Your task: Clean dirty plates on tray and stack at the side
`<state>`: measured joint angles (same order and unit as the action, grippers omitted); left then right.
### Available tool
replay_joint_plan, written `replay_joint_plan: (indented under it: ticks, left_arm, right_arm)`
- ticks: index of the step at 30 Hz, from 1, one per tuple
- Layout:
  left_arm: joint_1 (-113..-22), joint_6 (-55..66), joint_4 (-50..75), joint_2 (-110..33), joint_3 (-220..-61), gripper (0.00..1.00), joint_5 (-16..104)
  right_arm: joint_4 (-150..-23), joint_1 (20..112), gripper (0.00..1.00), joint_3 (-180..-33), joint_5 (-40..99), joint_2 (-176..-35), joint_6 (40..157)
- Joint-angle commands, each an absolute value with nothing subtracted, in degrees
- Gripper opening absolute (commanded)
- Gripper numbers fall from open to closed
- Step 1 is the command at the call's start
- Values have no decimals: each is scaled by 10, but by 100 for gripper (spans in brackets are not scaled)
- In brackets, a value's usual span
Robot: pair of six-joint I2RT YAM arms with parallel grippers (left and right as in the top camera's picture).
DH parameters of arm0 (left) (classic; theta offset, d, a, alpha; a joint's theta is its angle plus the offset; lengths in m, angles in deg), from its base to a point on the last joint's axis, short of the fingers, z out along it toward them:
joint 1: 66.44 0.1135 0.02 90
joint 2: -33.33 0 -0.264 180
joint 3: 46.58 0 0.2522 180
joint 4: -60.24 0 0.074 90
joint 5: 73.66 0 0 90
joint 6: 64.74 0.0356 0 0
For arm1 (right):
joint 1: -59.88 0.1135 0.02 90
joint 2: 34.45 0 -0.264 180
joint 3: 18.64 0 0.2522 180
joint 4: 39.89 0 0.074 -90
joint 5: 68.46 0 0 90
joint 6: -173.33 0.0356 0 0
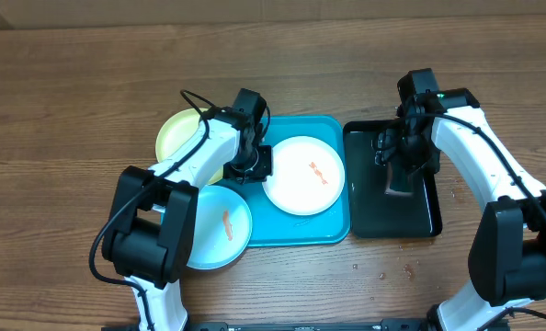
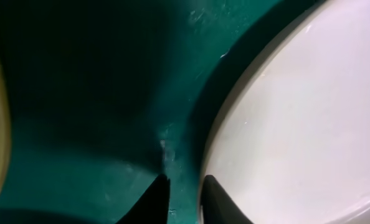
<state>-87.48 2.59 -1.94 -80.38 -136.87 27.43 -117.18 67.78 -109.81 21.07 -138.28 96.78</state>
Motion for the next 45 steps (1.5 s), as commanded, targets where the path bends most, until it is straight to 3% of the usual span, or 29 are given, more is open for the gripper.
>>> replay_joint_plan:
  ticks: [1,4,7,19,31,33,36,42,45]
  left_arm:
    - [-879,19,-12,-810,-1380,16,269]
    - [-879,19,-12,-810,-1380,15,269]
    - [-879,19,-9,-810,-1380,4,269]
    - [-878,21,-11,-809,-1390,4,262]
    - [-878,21,-15,-809,-1390,4,262]
    - [-878,21,-14,-809,-1390,4,262]
    - [-878,21,-14,-809,-1390,4,262]
    - [-878,21,-14,-809,-1390,4,262]
    - [-878,21,-13,-809,-1390,4,262]
  right_arm:
    - [-1167,676,74,-1095,203,-1381,968]
    - [-1167,676,72,-1095,203,-1381,968]
    - [-1172,676,59,-1095,203,-1381,968]
    - [-1173,676,69,-1095,203,-1381,968]
    - [-1100,675,69,-1021,171,-1381,969]
    - [-1089,675,67,-1013,171,-1381,969]
    - [-1084,675,55,-1012,171,-1381,969]
    - [-1076,675,57,-1007,162,-1381,969]
    - [-1061,675,53,-1007,154,-1381,969]
